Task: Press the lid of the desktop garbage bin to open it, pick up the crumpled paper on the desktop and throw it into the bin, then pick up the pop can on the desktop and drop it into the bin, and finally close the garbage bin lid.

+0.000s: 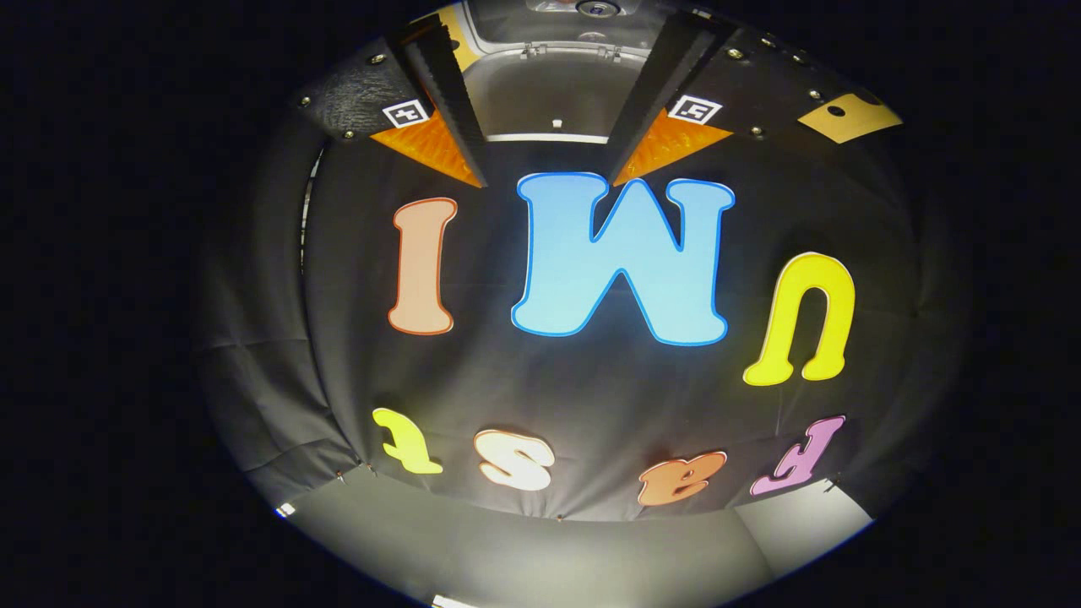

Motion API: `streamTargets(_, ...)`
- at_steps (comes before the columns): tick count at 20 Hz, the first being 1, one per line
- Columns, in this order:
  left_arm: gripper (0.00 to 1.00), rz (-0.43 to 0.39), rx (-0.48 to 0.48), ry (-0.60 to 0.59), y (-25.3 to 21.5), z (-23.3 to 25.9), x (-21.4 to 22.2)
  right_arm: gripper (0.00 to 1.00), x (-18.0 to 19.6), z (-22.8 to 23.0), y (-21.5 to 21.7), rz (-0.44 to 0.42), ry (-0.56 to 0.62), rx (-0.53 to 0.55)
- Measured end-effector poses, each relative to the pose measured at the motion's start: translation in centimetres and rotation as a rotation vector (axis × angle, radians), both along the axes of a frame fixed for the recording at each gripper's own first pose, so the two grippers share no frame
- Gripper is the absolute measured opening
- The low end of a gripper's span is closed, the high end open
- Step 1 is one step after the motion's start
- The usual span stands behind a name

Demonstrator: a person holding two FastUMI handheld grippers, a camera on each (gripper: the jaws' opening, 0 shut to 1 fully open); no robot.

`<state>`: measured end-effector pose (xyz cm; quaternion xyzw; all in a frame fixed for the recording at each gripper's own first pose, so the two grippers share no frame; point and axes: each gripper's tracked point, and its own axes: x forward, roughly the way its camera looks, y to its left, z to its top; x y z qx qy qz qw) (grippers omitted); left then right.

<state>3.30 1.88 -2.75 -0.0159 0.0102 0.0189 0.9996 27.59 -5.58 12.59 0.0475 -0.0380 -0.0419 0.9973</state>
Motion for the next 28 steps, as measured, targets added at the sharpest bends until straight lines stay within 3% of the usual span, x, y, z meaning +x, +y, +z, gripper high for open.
streamTargets(2, 0.95, -0.007, 0.005, -0.004, -0.5, 0.3, -0.2, 0.88, -0.6, -0.2, 0.1, 0.01, 0.002, 0.009)
streamTargets(3, 1.0, -0.011, 0.005, -0.005, -0.7, 0.3, -0.5, 0.88, -0.9, -0.3, 0.2, 0.019, 0.004, 0.021)
streamTargets(6, 1.0, -0.016, -0.007, -0.007, -1.2, 0.4, -1.3, 0.88, -2.3, -1.0, 0.3, 0.049, 0.011, 0.069)
streamTargets(7, 0.95, -0.015, -0.012, -0.007, -1.3, 0.4, -1.6, 0.88, -2.8, -1.2, 0.4, 0.056, 0.013, 0.076)
streamTargets(9, 1.0, -0.014, -0.018, -0.007, -1.6, 0.3, -2.3, 0.88, -3.9, -1.7, 0.6, 0.064, 0.013, 0.07)
streamTargets(15, 1.0, -0.009, -0.002, -0.02, -2.1, 0.6, -4.0, 0.88, -7.6, -4.0, 1.1, 0.077, 0.026, 0.083)
streamTargets(22, 1.0, -0.007, 0.005, -0.022, -2.1, 0.7, -5.1, 0.88, -10.6, -8.4, 2.3, 0.091, 0.11, 0.088)
streamTargets(28, 1.0, -0.006, 0.015, -0.027, -2.0, 0.9, -5.1, 0.88, -10.8, -12.0, 3.0, 0.09, 0.182, 0.094)
